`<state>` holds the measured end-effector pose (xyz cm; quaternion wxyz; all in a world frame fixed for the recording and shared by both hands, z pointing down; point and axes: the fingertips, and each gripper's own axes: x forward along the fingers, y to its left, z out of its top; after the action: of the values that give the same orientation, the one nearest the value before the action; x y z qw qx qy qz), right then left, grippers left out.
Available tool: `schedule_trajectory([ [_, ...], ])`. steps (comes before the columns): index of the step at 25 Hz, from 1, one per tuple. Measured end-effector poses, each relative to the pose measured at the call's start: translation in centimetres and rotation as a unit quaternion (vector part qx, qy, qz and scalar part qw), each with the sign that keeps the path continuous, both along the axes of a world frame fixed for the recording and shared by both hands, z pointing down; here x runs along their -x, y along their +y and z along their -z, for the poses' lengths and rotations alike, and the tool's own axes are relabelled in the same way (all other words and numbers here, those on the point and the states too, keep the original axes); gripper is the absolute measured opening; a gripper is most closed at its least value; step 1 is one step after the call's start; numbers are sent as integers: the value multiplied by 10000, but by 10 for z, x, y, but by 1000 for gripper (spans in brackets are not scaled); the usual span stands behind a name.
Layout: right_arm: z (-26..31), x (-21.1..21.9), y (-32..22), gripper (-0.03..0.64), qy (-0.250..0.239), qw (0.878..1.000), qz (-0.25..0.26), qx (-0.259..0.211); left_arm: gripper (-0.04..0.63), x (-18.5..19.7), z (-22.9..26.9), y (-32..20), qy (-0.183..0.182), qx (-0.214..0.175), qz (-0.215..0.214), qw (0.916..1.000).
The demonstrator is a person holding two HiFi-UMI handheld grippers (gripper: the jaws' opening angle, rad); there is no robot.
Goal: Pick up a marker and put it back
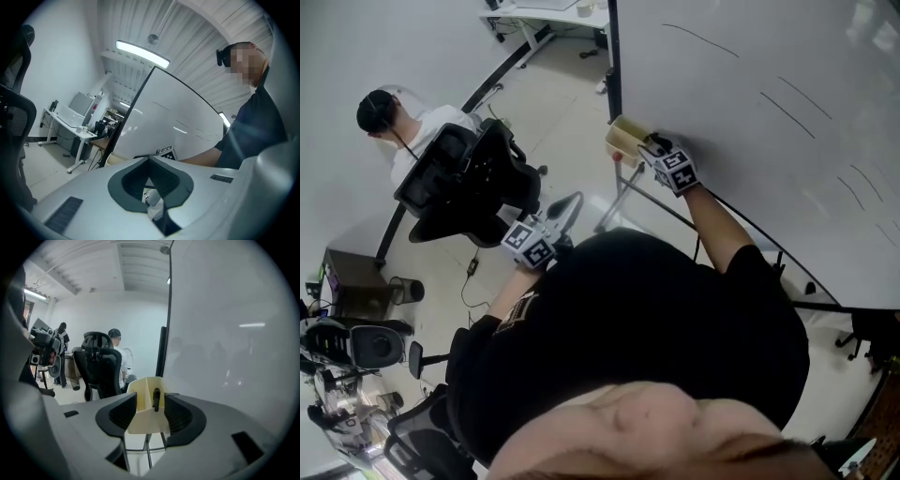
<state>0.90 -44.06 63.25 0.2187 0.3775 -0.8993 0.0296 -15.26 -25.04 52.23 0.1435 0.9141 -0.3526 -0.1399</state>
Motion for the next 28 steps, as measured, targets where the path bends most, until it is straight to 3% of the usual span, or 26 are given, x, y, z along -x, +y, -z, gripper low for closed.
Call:
schedule_trajectory([
  [2,-8,2,-7,169,185,9998,-66,-4,-8,-4,0,-2,56,5,12,10000],
  [5,-8,0,-16,58,273,9995,-101,-91,-8,-6,3,-6,38,-54,39,10000],
  [9,-5,2,-19,54,420,9991,65,-76,-8,-3,8,-18,62,-107,103,9999],
  [13,33,-2,-16,54,229,9994,162,-226,-8,-5,15,-31,111,-208,139,9996],
  [18,143,-10,24,54,-493,9950,485,-721,-8,7,33,-47,176,-362,293,9988],
  [22,227,-27,62,54,-1275,9825,752,-1129,-7,19,56,-53,232,-549,449,9972],
  [25,268,-38,79,54,-1960,9684,878,-1266,-7,24,71,-52,237,-702,429,9963],
  [28,282,-42,89,54,-2317,9604,928,-1241,-7,27,81,-48,297,-804,366,9956],
])
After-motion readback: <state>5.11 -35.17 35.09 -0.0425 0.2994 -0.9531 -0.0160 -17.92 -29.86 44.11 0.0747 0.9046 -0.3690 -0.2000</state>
